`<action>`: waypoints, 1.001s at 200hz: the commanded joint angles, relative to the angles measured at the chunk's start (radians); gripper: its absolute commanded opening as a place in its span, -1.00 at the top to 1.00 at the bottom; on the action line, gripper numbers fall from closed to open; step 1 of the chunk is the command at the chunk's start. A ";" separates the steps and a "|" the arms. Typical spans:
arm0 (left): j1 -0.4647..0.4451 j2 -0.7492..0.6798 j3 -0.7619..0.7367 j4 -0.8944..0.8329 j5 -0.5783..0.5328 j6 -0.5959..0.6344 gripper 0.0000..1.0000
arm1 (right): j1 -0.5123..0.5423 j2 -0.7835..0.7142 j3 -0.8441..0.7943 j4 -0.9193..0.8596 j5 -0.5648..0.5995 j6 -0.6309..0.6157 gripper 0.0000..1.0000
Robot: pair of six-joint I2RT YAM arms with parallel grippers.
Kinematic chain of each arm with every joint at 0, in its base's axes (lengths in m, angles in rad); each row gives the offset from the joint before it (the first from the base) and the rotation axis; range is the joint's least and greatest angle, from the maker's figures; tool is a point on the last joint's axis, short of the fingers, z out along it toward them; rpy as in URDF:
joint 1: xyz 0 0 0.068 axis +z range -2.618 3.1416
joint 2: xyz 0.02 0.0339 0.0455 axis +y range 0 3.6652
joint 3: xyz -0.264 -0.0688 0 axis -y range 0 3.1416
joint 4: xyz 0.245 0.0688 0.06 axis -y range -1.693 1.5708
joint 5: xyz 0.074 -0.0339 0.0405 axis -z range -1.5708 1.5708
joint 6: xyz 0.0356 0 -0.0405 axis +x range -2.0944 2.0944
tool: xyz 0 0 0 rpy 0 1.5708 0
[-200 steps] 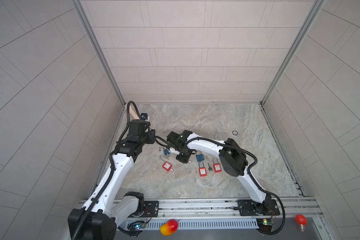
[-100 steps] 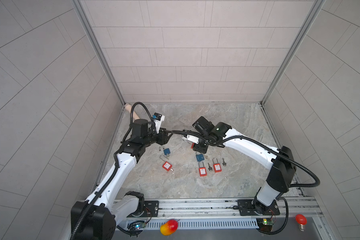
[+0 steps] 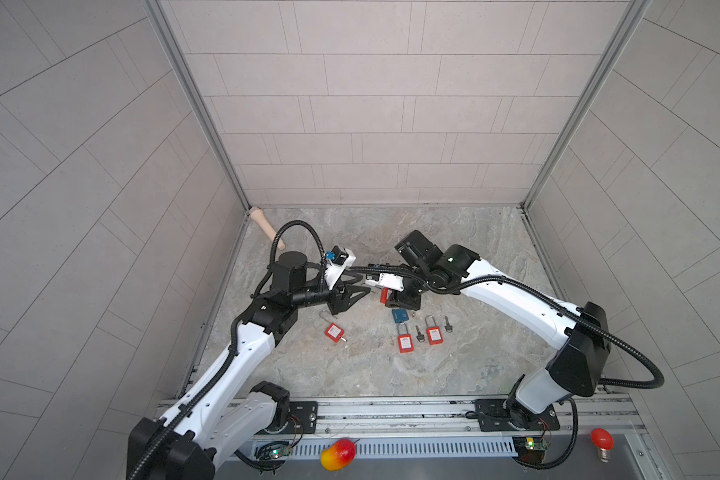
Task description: Lock with the key
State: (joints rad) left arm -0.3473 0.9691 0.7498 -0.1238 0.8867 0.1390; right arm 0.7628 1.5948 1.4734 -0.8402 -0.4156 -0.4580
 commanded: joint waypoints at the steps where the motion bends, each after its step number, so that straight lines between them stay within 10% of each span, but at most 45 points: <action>1: -0.002 -0.002 0.041 -0.133 0.036 0.198 0.04 | 0.001 -0.031 0.024 -0.030 -0.067 -0.044 0.62; 200: -0.012 0.081 0.137 -0.251 0.078 0.293 0.79 | 0.020 -0.065 0.043 -0.029 -0.066 -0.124 0.67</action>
State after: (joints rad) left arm -0.3519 1.0439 0.8539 -0.3717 0.9283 0.4191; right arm 0.7776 1.5593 1.4796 -0.8692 -0.4877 -0.5610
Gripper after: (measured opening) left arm 0.117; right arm 0.416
